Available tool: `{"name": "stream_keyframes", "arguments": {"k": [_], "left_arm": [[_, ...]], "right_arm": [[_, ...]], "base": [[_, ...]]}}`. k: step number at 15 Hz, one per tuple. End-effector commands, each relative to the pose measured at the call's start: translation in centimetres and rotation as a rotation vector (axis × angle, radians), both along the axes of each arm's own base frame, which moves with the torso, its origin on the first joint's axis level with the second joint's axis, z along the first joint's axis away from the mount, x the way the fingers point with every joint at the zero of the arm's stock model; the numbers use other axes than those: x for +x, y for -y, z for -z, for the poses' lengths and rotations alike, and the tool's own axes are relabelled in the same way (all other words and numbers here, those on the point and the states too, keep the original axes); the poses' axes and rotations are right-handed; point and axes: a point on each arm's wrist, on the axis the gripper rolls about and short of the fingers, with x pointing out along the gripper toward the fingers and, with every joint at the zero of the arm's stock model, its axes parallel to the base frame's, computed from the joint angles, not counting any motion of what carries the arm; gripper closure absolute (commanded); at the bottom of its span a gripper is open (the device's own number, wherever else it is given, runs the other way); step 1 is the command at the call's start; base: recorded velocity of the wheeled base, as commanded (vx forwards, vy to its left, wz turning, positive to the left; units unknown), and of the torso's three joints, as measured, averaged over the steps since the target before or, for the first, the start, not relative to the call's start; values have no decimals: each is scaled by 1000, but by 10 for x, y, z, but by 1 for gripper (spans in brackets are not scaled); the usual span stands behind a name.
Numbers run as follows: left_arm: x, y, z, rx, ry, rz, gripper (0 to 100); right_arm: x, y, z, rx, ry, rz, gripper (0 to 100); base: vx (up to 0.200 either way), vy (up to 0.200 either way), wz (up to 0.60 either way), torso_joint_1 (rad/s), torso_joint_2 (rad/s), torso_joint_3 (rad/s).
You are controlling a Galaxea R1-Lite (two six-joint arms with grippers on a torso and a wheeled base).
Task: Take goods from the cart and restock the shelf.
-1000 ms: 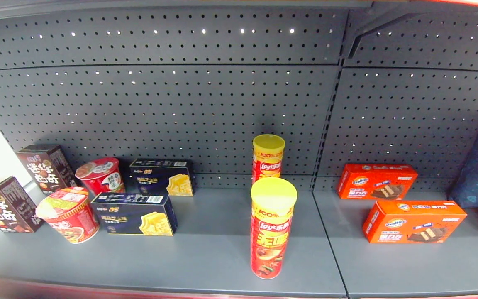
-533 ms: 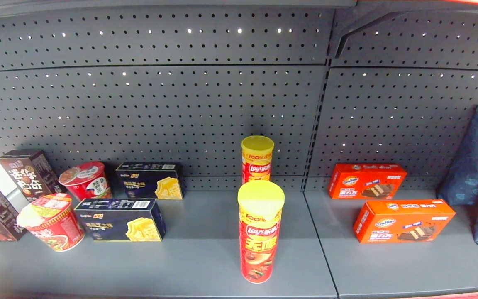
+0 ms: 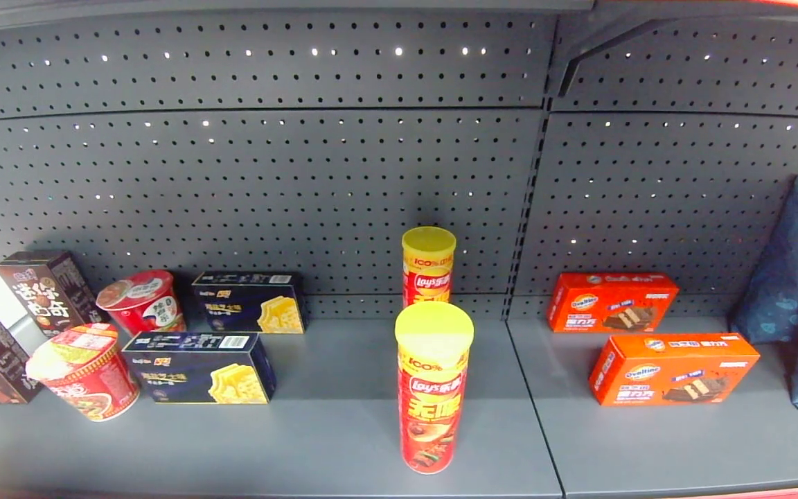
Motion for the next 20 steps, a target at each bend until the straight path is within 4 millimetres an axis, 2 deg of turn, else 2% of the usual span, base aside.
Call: {"name": "stream_keyframes", "arguments": {"k": [1,3,20], "left_arm": [[0,0,0,-7,-2,-3,0],[0,0,0,-10,-2,-3,0],[0,0,0,-13,-3,-3,0]], "right_arm": [[0,0,0,-1,-3,0,0],[0,0,0,-1,-3,0,0],[0,0,0,3,-3,6,0]], "base": [[0,0,0,0,0,0],[100,0,0,1,1,1],[-12,0,0,0,0,0]]}}
